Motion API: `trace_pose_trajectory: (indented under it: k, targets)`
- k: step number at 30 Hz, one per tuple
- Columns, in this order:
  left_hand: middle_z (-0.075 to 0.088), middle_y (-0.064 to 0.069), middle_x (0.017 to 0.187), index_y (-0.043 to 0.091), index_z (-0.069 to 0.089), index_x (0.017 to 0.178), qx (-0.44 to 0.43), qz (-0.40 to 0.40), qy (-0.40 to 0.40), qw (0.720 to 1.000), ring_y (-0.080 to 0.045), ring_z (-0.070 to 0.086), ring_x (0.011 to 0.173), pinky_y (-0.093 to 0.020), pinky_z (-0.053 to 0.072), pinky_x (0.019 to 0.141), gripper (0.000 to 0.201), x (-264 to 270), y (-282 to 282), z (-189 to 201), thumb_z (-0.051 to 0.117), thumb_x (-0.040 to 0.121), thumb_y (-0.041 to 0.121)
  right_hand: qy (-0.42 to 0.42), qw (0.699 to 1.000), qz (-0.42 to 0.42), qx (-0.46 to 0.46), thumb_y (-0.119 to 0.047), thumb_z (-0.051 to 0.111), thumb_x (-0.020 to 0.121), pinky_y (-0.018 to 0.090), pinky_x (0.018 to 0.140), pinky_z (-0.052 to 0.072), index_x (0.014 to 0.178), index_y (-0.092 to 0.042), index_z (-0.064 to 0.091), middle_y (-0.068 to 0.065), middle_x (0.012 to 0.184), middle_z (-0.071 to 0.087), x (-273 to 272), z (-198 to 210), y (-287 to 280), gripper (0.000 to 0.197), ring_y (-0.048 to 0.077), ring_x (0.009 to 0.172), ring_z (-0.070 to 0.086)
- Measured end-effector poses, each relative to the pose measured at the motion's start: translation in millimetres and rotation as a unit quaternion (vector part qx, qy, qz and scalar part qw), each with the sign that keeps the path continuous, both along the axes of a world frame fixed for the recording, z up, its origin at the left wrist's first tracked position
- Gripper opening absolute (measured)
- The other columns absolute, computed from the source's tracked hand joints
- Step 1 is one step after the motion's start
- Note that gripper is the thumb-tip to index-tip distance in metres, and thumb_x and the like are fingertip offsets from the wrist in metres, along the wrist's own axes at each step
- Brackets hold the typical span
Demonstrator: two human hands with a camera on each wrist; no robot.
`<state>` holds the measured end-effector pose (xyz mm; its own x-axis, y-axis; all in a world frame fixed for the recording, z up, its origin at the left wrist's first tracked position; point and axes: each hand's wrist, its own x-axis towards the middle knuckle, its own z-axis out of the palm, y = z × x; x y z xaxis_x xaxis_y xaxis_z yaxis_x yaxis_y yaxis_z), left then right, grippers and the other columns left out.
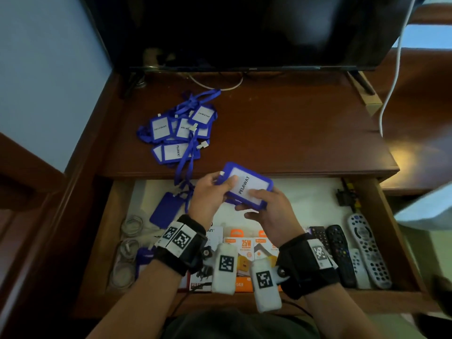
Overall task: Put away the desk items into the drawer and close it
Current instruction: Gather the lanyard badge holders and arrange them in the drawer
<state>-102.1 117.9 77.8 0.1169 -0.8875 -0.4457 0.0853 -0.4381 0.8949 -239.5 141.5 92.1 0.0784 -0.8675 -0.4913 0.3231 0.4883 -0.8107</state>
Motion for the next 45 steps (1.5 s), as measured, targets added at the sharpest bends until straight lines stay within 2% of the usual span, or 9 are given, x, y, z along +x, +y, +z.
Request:
trace_pose_trajectory:
  k: [6, 11, 15, 18, 23, 28, 36, 41, 45]
  targets:
    - [0.062, -0.003, 0.122, 0.018, 0.058, 0.119, 0.026, 0.111, 0.032, 0.993, -0.025, 0.063, 0.108, -0.044, 0.053, 0.093, 0.045, 9, -1, -7, 0.072, 0.08, 0.0, 0.089, 0.995, 0.038, -0.014, -0.015, 0.058, 0.092, 0.029, 0.056, 0.045, 0.102, -0.01, 0.062, 0.014, 0.088, 0.07, 3, -6, -1, 0.012, 0.025, 0.066, 0.064]
    - [0.054, 0.005, 0.119, 0.027, 0.048, 0.125, -0.013, -0.036, -0.044, 0.998, -0.006, 0.061, 0.095, -0.021, 0.056, 0.068, 0.055, 17, 4, 0, 0.065, 0.084, -0.006, 0.15, 0.988, -0.037, -0.013, -0.018, 0.057, 0.094, 0.031, 0.062, 0.047, 0.102, -0.011, 0.056, 0.011, 0.096, 0.067, -5, -11, -12, 0.011, 0.021, 0.074, 0.061]
    - [0.058, 0.001, 0.116, 0.041, 0.038, 0.127, -0.032, -0.231, -0.137, 0.963, -0.018, 0.061, 0.107, -0.044, 0.054, 0.089, 0.068, 21, 9, 7, 0.071, 0.081, 0.003, 0.201, 0.974, 0.014, -0.104, -0.019, 0.062, 0.091, 0.027, 0.079, 0.046, 0.12, -0.025, 0.052, -0.004, 0.117, 0.061, -12, -13, -15, 0.031, 0.016, 0.101, 0.059]
    - [0.063, -0.002, 0.113, 0.043, 0.037, 0.129, -0.032, -0.325, -0.161, 0.931, -0.015, 0.065, 0.099, -0.043, 0.055, 0.087, 0.069, 22, 9, 15, 0.072, 0.082, 0.007, 0.196, 0.965, 0.089, -0.149, -0.021, 0.062, 0.092, 0.025, 0.093, 0.043, 0.125, -0.032, 0.055, -0.014, 0.131, 0.054, -14, -13, -13, 0.035, 0.004, 0.119, 0.049]
    - [0.061, -0.005, 0.12, 0.043, 0.035, 0.132, -0.027, -0.382, -0.116, 0.916, -0.019, 0.066, 0.102, -0.044, 0.057, 0.084, 0.072, 23, 9, 27, 0.07, 0.083, 0.002, 0.171, 0.97, 0.148, -0.091, -0.032, 0.055, 0.095, 0.029, 0.088, 0.047, 0.114, -0.01, 0.062, 0.012, 0.113, 0.067, -11, -14, -8, 0.03, 0.012, 0.097, 0.063]
    - [0.066, -0.008, 0.113, 0.04, 0.037, 0.127, -0.029, -0.377, -0.086, 0.922, -0.022, 0.07, 0.091, -0.04, 0.059, 0.076, 0.067, 25, 7, 30, 0.066, 0.085, -0.002, 0.121, 0.979, 0.156, -0.049, -0.051, 0.059, 0.085, 0.045, 0.087, 0.045, 0.106, 0.003, 0.061, 0.021, 0.095, 0.064, -1, -18, 0, 0.059, 0.029, 0.085, 0.059]
    - [0.061, -0.007, 0.106, 0.026, 0.049, 0.117, -0.045, -0.222, -0.086, 0.97, -0.015, 0.065, 0.086, -0.028, 0.059, 0.067, 0.05, 32, 5, 21, 0.067, 0.082, -0.005, 0.14, 0.978, 0.126, -0.094, -0.019, 0.058, 0.095, 0.023, 0.055, 0.041, 0.086, -0.008, 0.057, 0.007, 0.075, 0.057, 11, -17, -1, 0.014, 0.018, 0.065, 0.055]
    - [0.061, -0.004, 0.114, 0.029, 0.054, 0.1, -0.07, -0.087, -0.028, 0.993, -0.015, 0.063, 0.089, -0.027, 0.056, 0.066, 0.045, 33, 2, 20, 0.063, 0.082, -0.012, 0.063, 0.986, 0.137, -0.076, -0.012, 0.061, 0.091, 0.032, 0.074, 0.058, 0.115, -0.008, 0.059, 0.011, 0.103, 0.07, 20, -21, 3, 0.024, 0.02, 0.087, 0.068]
    - [0.062, 0.0, 0.104, 0.028, 0.055, 0.1, -0.086, 0.007, -0.004, 0.996, -0.017, 0.063, 0.09, -0.035, 0.057, 0.077, 0.043, 33, 2, 16, 0.063, 0.082, -0.01, 0.069, 0.986, 0.133, -0.074, -0.013, 0.061, 0.092, 0.026, 0.059, 0.049, 0.102, -0.009, 0.061, 0.007, 0.086, 0.07, 25, -22, 5, 0.011, 0.021, 0.07, 0.064]
